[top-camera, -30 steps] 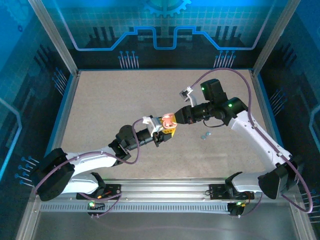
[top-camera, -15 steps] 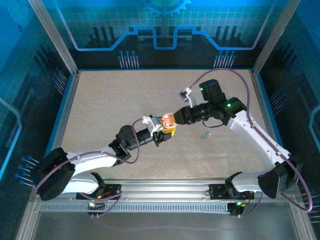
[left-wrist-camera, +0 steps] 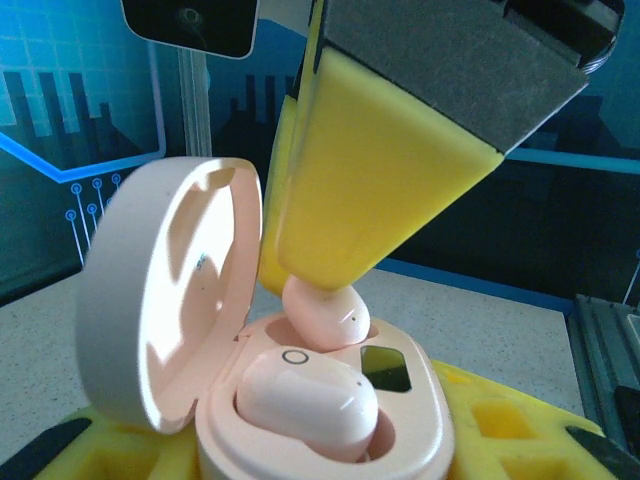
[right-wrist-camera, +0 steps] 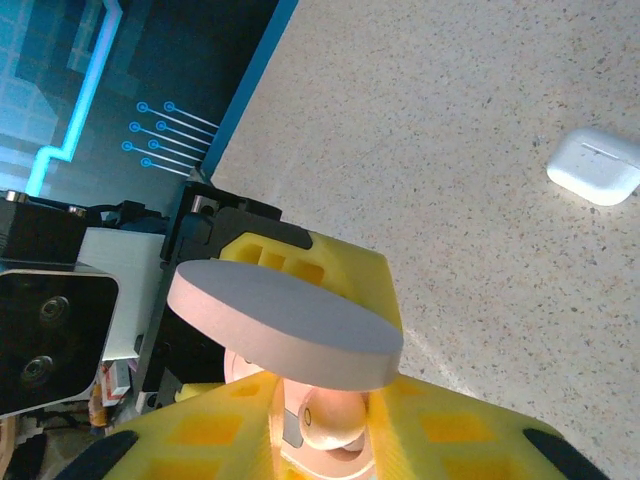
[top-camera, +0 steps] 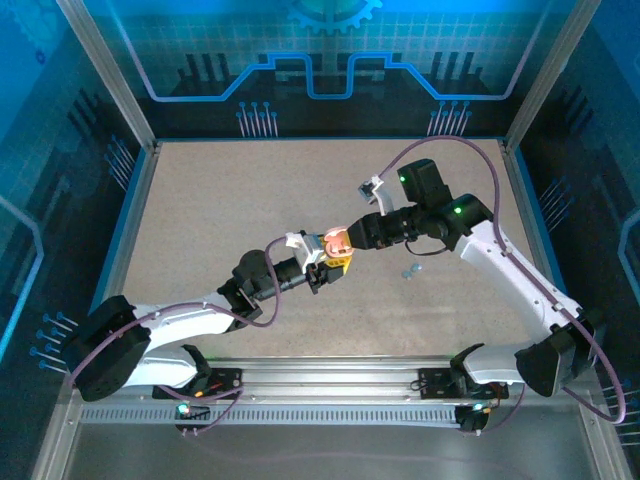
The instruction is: Insert the wireless bluetooth earbuds into the charging case
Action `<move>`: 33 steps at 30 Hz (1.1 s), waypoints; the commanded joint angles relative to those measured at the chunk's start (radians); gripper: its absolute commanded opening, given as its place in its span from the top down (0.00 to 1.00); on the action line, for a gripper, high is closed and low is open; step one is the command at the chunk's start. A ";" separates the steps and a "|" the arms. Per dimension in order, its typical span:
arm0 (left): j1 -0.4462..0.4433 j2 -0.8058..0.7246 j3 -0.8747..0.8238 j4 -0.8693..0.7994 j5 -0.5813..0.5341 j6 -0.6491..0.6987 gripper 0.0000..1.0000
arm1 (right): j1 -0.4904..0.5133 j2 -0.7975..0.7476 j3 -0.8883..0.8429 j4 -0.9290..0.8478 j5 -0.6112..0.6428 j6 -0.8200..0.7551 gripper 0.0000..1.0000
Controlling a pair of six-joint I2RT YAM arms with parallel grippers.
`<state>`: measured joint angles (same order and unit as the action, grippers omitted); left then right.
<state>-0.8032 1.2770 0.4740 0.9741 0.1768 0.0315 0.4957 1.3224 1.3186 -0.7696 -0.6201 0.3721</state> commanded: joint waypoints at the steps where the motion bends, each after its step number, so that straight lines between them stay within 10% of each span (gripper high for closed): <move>1: -0.005 -0.004 0.021 0.093 0.004 -0.005 0.61 | 0.009 0.008 0.022 -0.045 0.045 -0.020 0.69; 20: -0.005 -0.007 0.021 0.072 -0.012 -0.001 0.61 | -0.018 -0.076 0.029 -0.031 0.016 0.000 0.51; 33: -0.005 -0.004 0.026 0.065 -0.010 -0.002 0.61 | -0.029 -0.058 0.004 -0.024 -0.025 0.015 0.76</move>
<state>-0.8036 1.2774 0.4740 1.0004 0.1726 0.0315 0.4767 1.2568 1.3296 -0.7868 -0.6136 0.3813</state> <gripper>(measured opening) 0.401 0.237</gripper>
